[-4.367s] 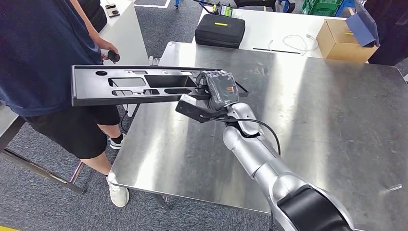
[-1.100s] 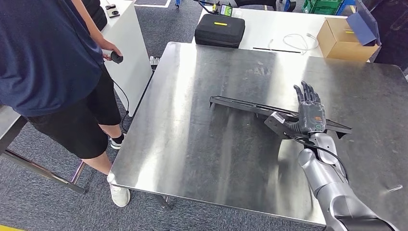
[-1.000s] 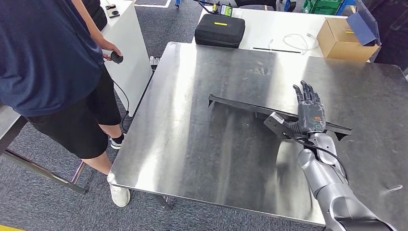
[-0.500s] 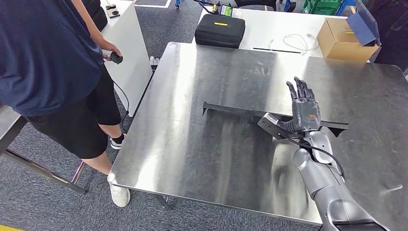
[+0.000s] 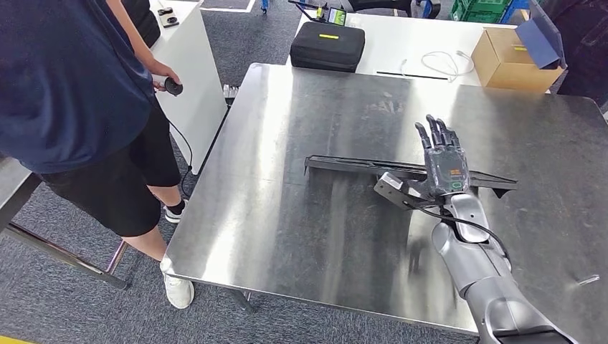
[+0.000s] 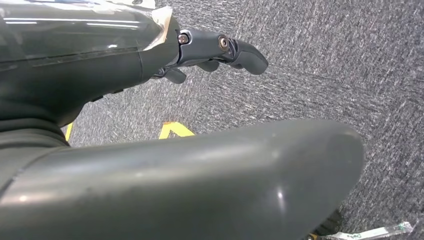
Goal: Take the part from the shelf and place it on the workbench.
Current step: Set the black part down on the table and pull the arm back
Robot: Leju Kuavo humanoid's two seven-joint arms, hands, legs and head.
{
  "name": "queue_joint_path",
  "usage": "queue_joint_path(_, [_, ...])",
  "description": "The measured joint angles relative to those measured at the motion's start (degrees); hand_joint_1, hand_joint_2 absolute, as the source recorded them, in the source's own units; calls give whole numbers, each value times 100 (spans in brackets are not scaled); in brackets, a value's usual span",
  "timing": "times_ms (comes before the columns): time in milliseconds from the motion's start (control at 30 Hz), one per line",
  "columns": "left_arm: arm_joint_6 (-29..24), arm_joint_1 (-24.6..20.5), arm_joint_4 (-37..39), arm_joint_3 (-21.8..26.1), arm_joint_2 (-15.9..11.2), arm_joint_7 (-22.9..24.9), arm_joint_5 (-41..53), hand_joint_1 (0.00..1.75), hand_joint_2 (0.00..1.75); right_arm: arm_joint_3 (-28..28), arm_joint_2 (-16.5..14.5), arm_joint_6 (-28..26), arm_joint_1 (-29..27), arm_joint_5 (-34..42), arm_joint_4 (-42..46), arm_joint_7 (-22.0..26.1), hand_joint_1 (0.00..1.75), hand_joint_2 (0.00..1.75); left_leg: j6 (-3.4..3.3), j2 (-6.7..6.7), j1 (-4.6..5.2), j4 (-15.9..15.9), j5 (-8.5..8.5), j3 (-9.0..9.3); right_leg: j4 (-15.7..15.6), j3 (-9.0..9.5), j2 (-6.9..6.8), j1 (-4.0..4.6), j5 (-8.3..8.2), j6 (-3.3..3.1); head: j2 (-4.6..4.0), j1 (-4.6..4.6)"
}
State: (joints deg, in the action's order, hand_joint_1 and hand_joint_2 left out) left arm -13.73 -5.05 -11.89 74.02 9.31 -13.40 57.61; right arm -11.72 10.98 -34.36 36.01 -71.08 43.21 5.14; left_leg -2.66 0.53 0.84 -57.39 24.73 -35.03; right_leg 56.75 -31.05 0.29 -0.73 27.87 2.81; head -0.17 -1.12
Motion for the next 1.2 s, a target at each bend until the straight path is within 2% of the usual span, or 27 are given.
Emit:
queue_joint_path(333, [1, 0, 1, 1, 13, -8, 2, 0, 0, -744, -10, 640, 249, -1060, 185, -216, 0, 175, 0, 0, 0, 0, 0, 5, 0, 4, 0, 0, 0, 0, 1, -1])
queue_joint_path(600, [66, 3, 1, 3, 30, -102, 5, 0, 0, -1376, 45, 1073, 533, -1365, 277, -81, 0, 175, 0, 0, 1, 0, 0, 6, 0, 4, 0, -1, 0, 0, 2, 0])
queue_joint_path(900, [167, 21, 1, 3, 31, -175, 51, 0, 0, -2151, 365, 1683, 996, -1375, 419, 124, 0, 175, 0, 0, 4, -2, 0, 6, 0, 6, -1, -2, 0, 0, 0, -1])
queue_joint_path(1000, [178, 26, 1, 5, 31, -176, 57, 0, 0, -2477, 440, 1922, 1257, -1343, 429, 215, 0, 175, 0, -1, 5, -2, 0, 5, 0, 6, 0, -2, -1, 1, 1, -1])
queue_joint_path(1200, [180, 30, 0, 21, 29, -175, 67, 0, 0, -3443, 516, 2621, 2117, -1271, 458, 437, 0, 175, 0, -2, 5, -1, -1, 9, 1, 7, 0, -1, -1, 0, 1, 0])
